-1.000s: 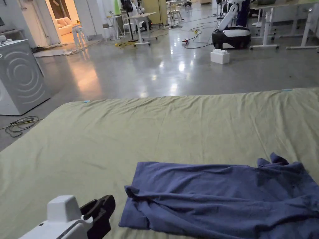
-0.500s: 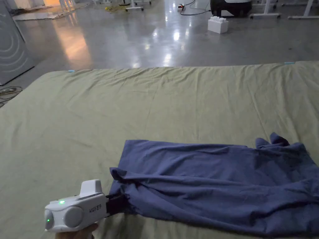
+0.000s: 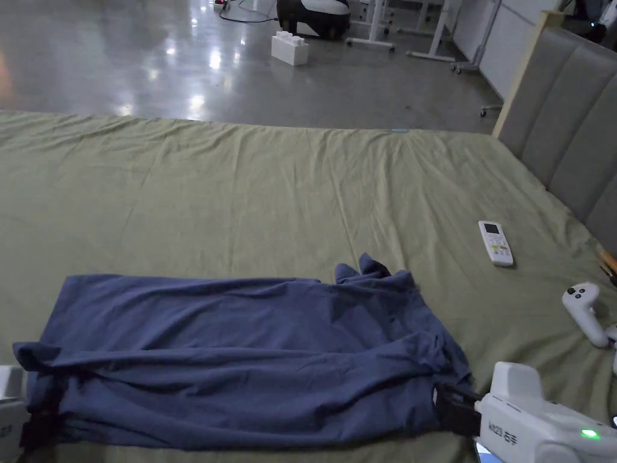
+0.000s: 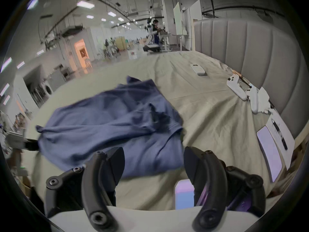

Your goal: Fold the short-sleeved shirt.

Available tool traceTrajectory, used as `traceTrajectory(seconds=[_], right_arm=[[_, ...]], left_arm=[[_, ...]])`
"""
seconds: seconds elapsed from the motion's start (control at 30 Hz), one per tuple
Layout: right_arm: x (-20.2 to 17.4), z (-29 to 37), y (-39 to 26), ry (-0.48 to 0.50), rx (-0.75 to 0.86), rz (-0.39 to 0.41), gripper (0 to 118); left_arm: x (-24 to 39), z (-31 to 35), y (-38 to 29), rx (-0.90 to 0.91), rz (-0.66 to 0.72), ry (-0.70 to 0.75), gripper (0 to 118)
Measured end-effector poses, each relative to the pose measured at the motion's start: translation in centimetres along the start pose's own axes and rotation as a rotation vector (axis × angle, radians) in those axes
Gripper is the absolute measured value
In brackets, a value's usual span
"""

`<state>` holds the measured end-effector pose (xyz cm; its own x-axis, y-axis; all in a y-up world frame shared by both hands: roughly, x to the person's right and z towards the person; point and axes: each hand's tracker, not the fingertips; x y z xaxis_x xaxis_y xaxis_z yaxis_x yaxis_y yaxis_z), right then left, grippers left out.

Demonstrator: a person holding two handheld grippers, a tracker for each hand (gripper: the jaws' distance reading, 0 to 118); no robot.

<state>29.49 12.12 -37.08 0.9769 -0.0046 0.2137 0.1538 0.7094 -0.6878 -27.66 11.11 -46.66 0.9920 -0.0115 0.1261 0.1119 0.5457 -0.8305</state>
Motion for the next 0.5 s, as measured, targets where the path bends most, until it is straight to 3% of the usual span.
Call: traceTrajectory(seconds=[0.07,0.1,0.13,0.17,0.23,0.3,0.5], right_arm=[[0.2,-3.3,0.2,-0.109,-0.068,0.079,78],[0.6,-4.5,0.0,-0.12,-0.119,0.066,77],[0.8,-4.9,-0.2,-0.051,-0.157,0.003,77],[0.7,-4.3,-0.2,-0.058,-0.104,-0.034,76],[0.3,-3.3,0.0,-0.055,-0.08,-0.002,46],[-0.3,-1.8,0.1,-0.084,-0.056,0.082,12],[0.7,3.2,1.7,-0.018,0.031,0.014,6]], left_arm=[[-0.3,0.1,0.1,-0.003,0.012,-0.01,17],[-0.3,0.2,0.3,-0.012,0.025,-0.017,17],[-0.2,0.3,0.3,-0.018,0.038,-0.016,16],[-0.1,0.3,0.4,-0.02,0.042,-0.014,16],[0.0,0.4,0.4,-0.02,0.043,-0.011,16],[-0.2,1.7,0.6,-0.006,0.074,-0.025,9],[-3.4,5.9,1.2,0.119,0.227,-0.12,7]])
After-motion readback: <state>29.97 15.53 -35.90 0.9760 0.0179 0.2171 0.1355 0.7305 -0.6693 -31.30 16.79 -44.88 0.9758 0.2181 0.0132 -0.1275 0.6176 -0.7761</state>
